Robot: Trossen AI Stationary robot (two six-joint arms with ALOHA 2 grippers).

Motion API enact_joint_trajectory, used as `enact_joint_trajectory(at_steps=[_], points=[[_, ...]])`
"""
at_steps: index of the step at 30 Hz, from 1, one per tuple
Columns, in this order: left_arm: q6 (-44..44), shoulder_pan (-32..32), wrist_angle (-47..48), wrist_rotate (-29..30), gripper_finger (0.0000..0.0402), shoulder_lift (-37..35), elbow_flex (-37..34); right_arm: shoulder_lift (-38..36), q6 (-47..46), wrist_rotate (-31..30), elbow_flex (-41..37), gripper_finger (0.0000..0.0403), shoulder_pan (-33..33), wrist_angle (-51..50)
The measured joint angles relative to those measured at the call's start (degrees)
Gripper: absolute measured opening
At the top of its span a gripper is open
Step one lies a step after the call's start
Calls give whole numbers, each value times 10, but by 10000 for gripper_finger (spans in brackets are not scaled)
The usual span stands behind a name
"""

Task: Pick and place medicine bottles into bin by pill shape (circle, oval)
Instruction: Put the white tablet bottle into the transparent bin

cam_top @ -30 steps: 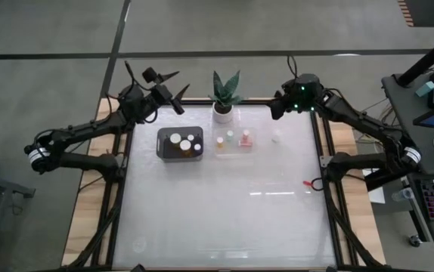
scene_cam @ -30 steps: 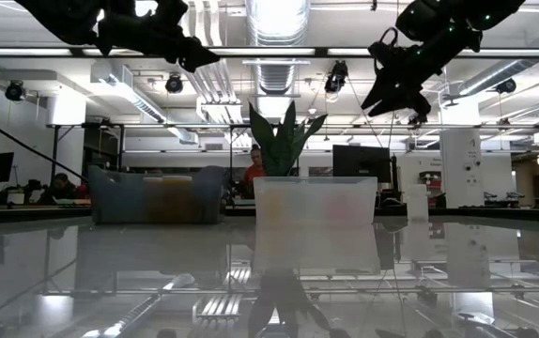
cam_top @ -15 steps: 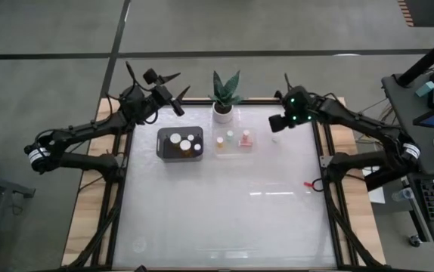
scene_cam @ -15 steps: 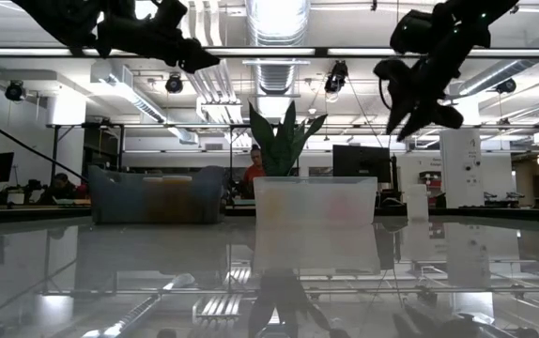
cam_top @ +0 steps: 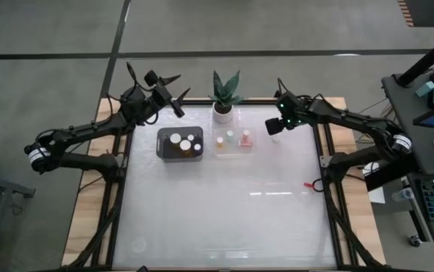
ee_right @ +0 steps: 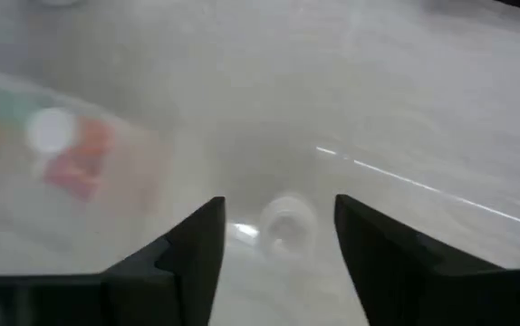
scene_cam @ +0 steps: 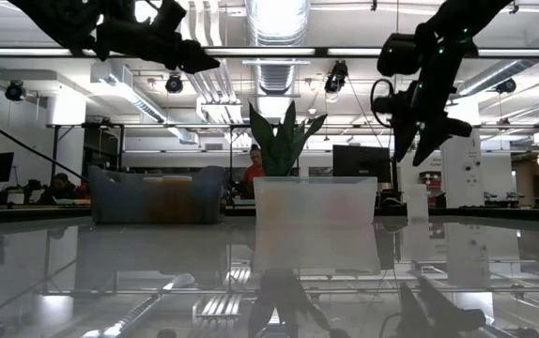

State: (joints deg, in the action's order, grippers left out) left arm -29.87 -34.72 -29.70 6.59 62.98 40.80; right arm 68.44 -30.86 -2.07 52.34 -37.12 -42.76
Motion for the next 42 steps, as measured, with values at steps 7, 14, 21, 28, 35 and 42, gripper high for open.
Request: enact_joint_trajectory(at_steps=[7,14,21,28,35,42], points=[[8,0,2,0,244,0,-1,60,7,-13,0,258,0,2],[7,0,2,0,244,0,-2,110,10,-9,0,274,0,-6],[7,0,2,0,244,0,-2,127,16,-8,0,226,0,-7],[7,0,2,0,244,0,-2,126,15,-5,0,137,2,-7],[19,0,2,0,244,0,-2,105,39,-3,-1,126,4,-20],[50,4,2,-1,244,0,-3,-8,112,146,-1,142,-17,6]])
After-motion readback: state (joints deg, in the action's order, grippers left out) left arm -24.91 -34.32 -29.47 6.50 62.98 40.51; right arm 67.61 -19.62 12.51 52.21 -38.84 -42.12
